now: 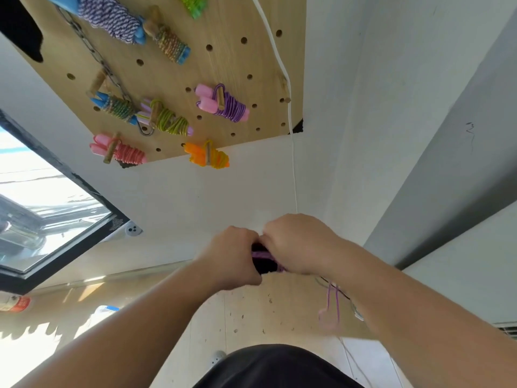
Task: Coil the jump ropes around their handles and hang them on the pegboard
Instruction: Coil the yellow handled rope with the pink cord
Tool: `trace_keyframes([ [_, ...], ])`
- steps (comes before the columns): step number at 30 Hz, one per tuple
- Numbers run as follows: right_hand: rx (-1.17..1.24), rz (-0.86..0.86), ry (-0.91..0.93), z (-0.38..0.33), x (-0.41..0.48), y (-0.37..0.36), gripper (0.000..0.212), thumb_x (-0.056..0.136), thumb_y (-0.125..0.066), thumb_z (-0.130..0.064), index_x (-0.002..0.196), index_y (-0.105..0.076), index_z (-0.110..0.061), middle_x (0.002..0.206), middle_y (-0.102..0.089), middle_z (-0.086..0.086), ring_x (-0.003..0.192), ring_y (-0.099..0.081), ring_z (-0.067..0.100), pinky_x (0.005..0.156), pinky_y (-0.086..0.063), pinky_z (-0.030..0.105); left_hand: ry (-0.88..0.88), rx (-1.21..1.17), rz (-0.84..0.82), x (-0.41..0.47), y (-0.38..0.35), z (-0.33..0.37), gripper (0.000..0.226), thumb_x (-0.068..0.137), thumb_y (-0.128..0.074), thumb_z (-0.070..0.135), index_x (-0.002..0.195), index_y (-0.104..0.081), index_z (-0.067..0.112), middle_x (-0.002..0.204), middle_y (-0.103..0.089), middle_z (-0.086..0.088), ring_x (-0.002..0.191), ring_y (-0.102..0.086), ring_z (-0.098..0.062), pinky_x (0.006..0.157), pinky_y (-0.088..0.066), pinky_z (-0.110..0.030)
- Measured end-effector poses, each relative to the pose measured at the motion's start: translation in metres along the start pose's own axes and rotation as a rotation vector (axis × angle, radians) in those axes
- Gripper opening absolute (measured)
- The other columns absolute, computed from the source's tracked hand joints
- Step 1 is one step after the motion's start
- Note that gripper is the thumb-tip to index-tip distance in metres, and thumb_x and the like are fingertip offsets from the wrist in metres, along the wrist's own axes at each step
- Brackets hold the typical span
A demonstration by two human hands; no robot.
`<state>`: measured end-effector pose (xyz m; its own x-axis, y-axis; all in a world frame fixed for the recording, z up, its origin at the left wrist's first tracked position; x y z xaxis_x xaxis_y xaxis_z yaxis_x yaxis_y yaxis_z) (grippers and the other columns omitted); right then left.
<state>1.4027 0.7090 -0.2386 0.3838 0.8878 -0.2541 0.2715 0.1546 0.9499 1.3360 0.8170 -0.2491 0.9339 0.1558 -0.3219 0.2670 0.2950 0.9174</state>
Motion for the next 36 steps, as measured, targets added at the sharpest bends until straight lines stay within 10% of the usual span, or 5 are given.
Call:
trace_keyframes([
  [12,0.745,0.295,-0.153,0.016,-0.041,-0.048,0.036,0.106,-0.03,-0.044,0.079,-0.049,-0.032,0.062,-0.047,-0.009,0.058,-0.043,0.009,0.062,-0.038,0.03,0.353,-1.109,0.006,-0.001,0.013,-0.021,0.037,0.07,-0.086,0.004,0.1,-0.067,-0.007,0.075,-0.066,-0.019,0.064,-0.066,-0.026,0.064,-0.055,-0.039],
  [17,1.232,0.11,-0.079,0.036,-0.046,-0.061,0.033,0.107,-0.041,-0.036,0.08,-0.053,-0.021,0.066,-0.041,-0.012,0.06,-0.034,0.007,0.057,-0.031,0.019,0.137,-1.122,-0.225,-0.016,0.013,0.003,0.042,0.067,-0.082,0.009,0.105,-0.069,0.0,0.101,-0.069,-0.031,0.074,-0.067,-0.028,0.07,-0.059,-0.04],
  [31,1.147,0.137,-0.059,0.056,-0.036,-0.04,0.029,0.109,-0.043,-0.03,0.087,-0.062,-0.026,0.066,-0.041,-0.008,0.065,-0.035,0.017,0.063,-0.033,0.037,0.23,-1.457,-0.179,-0.024,0.011,-0.005,0.05,0.087,-0.066,0.04,0.125,-0.062,0.008,0.112,-0.071,-0.02,0.101,-0.071,-0.041,0.089,-0.051,-0.065],
  [36,1.148,-0.054,-0.157,0.077,-0.032,-0.056,0.029,0.107,-0.046,-0.029,0.088,-0.062,-0.015,0.062,-0.04,-0.005,0.057,-0.031,0.017,0.055,-0.03,0.03,-0.002,-1.083,-0.308,-0.032,0.025,0.004,0.032,0.086,-0.07,0.035,0.111,-0.067,0.015,0.102,-0.072,-0.018,0.085,-0.069,-0.026,0.076,-0.057,-0.042],
])
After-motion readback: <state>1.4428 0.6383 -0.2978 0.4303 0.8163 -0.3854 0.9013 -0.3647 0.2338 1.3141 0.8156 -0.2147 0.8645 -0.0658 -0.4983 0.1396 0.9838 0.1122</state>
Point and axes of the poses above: each hand's wrist, its own x-axis towards the middle knuckle, its own y-axis out of the back of the hand, z = x × y, the point moved 4 cm from there along x, towards the middle knuckle
